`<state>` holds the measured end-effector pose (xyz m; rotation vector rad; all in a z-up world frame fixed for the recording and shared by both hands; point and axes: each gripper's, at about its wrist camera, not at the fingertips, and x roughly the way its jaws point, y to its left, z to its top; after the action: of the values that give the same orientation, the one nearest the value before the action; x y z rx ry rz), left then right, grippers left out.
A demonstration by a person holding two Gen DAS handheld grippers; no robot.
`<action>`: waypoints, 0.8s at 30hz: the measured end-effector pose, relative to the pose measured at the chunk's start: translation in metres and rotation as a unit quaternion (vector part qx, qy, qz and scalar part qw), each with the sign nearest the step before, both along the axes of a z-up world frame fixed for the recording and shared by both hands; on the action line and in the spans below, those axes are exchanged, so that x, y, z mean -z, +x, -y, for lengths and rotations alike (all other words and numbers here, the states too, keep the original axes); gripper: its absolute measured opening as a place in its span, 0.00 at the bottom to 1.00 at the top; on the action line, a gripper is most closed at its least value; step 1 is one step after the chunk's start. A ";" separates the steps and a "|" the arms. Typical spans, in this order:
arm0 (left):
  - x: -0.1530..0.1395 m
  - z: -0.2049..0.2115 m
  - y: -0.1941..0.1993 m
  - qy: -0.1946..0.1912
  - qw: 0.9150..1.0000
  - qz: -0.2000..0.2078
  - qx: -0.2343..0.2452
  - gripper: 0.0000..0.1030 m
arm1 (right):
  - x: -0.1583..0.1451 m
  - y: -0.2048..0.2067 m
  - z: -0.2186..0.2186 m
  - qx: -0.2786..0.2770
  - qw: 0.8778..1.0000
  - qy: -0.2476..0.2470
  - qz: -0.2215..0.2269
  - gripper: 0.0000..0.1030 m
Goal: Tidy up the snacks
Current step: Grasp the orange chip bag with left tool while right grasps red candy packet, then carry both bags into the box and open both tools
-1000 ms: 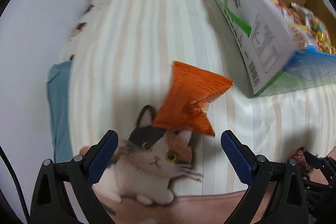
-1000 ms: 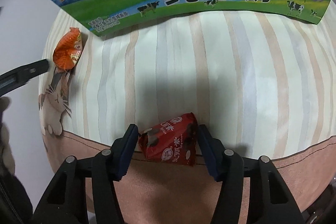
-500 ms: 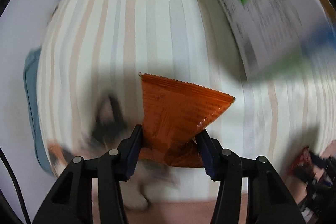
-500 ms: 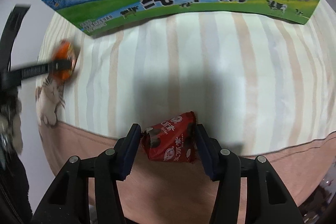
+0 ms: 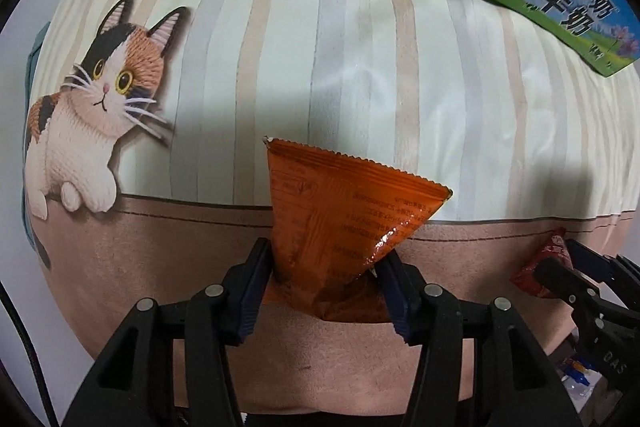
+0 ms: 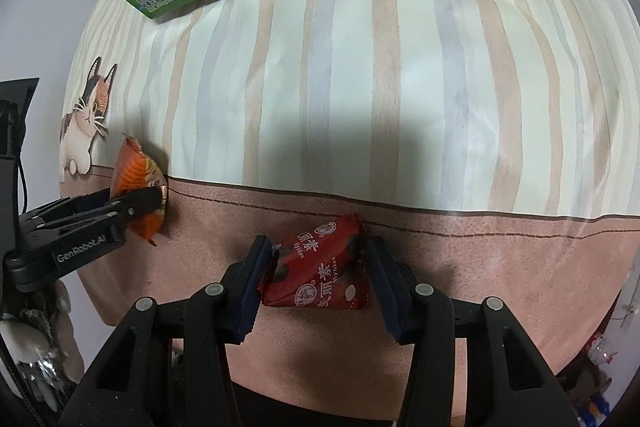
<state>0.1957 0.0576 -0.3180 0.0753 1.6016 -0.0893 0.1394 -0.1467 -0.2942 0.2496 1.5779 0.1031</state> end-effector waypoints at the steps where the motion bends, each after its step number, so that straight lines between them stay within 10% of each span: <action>1: 0.004 0.001 -0.002 0.003 1.000 -0.002 0.001 0.55 | 0.003 0.000 -0.006 0.000 1.000 -0.001 0.000 0.51; 24: 0.016 0.007 0.002 0.015 1.000 0.002 0.003 0.54 | 0.012 0.003 -0.020 -0.001 1.000 -0.003 0.001 0.57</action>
<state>0.1981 0.0507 -0.3340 0.1037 1.5991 -0.0688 0.1419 -0.1270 -0.3058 0.2427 1.5755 0.0997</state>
